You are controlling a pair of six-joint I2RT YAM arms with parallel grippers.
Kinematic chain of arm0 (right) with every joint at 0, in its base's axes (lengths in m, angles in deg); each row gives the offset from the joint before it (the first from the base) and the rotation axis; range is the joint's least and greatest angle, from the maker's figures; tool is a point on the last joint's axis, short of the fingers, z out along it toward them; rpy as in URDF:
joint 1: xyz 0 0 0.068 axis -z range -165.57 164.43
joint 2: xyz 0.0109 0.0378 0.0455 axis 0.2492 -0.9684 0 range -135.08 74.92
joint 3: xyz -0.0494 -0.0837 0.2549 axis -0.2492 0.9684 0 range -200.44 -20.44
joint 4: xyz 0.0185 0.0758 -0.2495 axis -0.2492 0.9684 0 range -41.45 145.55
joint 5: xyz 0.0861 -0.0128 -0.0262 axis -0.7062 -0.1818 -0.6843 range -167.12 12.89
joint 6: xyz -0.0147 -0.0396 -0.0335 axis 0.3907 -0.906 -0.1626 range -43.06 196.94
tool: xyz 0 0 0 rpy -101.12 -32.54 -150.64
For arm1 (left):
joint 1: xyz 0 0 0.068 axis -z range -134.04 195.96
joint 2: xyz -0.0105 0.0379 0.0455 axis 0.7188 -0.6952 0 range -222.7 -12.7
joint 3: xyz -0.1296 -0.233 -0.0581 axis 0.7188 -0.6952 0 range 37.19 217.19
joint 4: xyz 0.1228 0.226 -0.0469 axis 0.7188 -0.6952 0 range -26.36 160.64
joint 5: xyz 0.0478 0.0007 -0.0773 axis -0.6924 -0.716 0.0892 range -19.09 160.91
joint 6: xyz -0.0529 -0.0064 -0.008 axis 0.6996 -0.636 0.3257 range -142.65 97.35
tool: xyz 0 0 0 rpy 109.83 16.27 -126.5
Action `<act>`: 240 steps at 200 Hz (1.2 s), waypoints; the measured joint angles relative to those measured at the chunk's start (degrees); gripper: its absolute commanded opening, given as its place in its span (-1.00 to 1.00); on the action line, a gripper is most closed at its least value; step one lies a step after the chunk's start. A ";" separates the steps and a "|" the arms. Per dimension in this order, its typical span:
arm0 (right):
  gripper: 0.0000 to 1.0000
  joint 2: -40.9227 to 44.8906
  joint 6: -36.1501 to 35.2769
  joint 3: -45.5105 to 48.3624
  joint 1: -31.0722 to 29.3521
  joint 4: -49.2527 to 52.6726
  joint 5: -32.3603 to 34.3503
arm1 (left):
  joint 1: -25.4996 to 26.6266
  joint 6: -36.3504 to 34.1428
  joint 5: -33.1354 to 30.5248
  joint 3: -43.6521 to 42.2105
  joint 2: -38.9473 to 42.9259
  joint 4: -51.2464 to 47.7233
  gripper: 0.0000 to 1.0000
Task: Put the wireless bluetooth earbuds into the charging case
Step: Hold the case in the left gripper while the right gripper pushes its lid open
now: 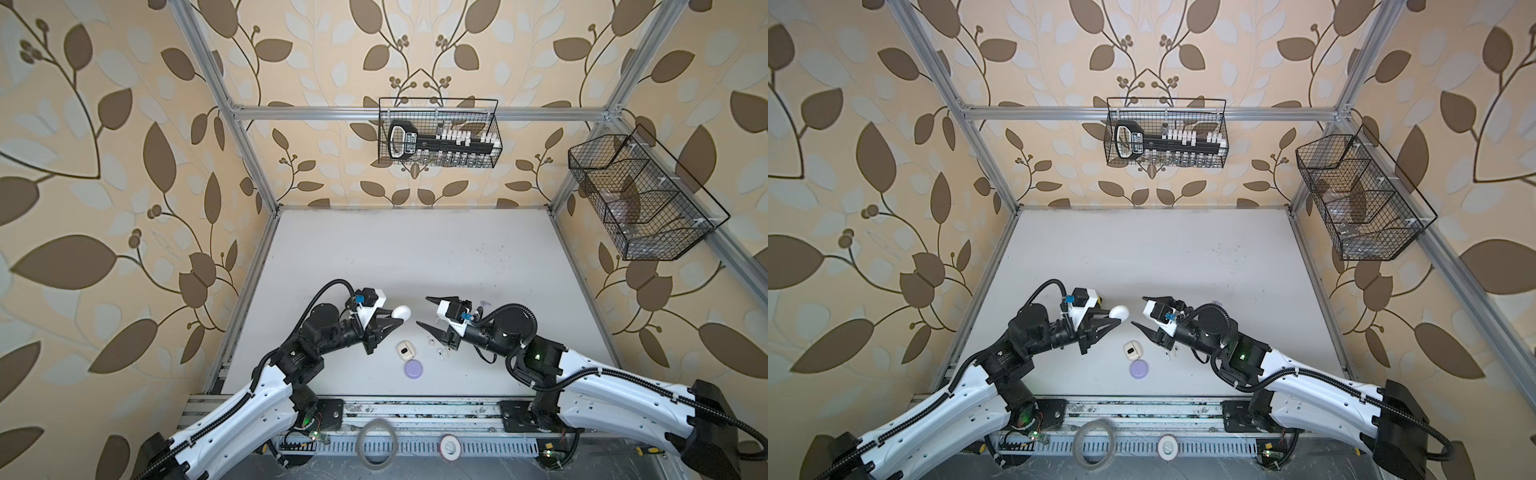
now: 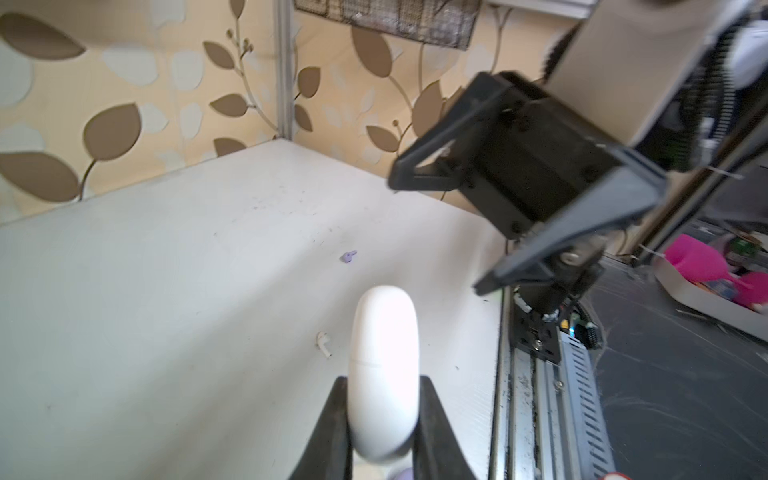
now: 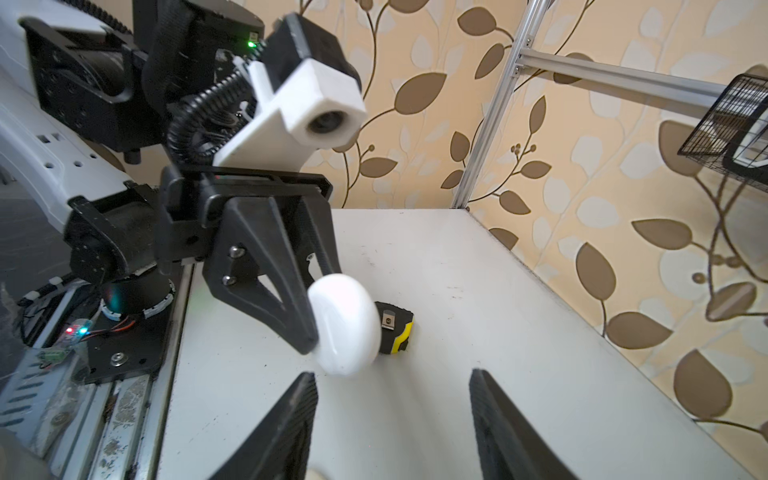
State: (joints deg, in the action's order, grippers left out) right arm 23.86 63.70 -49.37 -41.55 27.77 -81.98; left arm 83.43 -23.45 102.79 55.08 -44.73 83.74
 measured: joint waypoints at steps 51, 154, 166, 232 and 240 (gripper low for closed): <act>0.17 -1.66 2.05 0.00 -2.73 -2.67 -3.69 | 0.00 -4.37 5.68 -4.76 6.05 4.68 -1.00; -0.18 -7.08 4.17 -0.94 -5.16 -4.72 -2.75 | -0.07 -5.57 7.15 -4.76 2.49 7.21 -1.00; -0.21 -7.06 4.35 -0.98 -5.18 -4.76 -2.45 | -0.09 -5.70 6.84 -4.76 2.40 7.56 -1.00; -0.31 -5.09 6.49 -0.98 -5.29 -5.51 0.68 | -0.04 -5.88 6.84 -4.76 2.40 7.96 -1.00; -0.32 -4.81 6.73 -0.98 -5.11 -5.90 1.46 | -0.02 -6.03 7.30 -4.76 2.40 7.98 -1.00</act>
State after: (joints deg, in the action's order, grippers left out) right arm 19.05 70.44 -50.36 -46.67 21.87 -80.51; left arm 83.41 -29.48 110.09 50.31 -42.33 91.72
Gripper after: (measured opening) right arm 0.344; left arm 0.213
